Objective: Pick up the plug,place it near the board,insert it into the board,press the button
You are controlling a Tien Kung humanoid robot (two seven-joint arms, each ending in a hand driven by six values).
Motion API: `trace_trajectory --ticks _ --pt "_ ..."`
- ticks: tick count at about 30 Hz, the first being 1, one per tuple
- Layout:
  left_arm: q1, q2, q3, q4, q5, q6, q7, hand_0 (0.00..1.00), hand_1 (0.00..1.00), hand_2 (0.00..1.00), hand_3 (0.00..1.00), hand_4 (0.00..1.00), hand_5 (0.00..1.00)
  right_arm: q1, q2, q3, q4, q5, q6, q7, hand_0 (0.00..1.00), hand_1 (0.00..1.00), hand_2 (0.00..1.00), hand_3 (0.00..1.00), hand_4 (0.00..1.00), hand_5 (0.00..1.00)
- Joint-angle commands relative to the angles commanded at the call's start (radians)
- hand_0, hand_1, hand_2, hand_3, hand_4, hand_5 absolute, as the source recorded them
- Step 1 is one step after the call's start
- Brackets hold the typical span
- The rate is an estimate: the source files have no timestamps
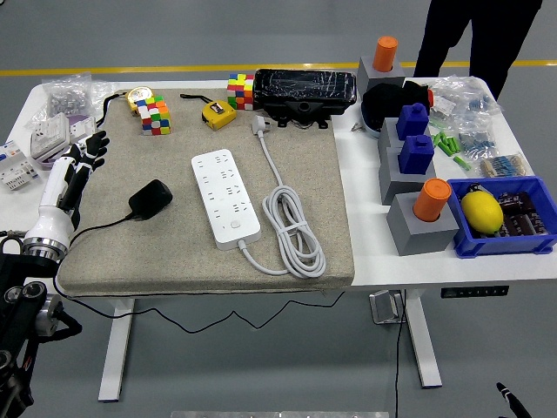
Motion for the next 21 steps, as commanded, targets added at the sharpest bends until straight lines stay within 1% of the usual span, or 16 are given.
trace_trajectory --ticks 1,2,11,21 --pt "0.000 0.000 0.002 -0.001 0.003 0.000 0.001 0.838 0.886 0.865 0.847 0.998 0.838 0.002 0.001 0.001 0.000 0.000 0.000 0.000 0.789 0.739 0.726 0.781 0.998 0.966" --pt "0.000 0.000 0.005 -0.003 0.005 0.000 0.002 0.837 0.885 0.870 0.850 0.998 0.744 0.003 0.001 0.000 0.000 0.001 0.000 0.001 0.789 0.740 0.726 0.782 0.998 0.979" --pt "-0.004 -0.002 0.004 -0.016 0.008 -0.001 0.005 0.835 0.884 0.869 0.850 0.998 0.737 0.008 0.002 0.000 0.000 0.003 -0.002 -0.001 0.789 0.740 0.726 0.782 0.998 0.981" --pt "-0.007 -0.008 0.000 -0.014 0.004 0.001 0.002 0.832 0.881 0.863 0.846 0.998 0.738 0.018 0.000 -0.008 0.000 0.010 -0.002 -0.002 0.788 0.740 0.725 0.782 0.998 0.989"
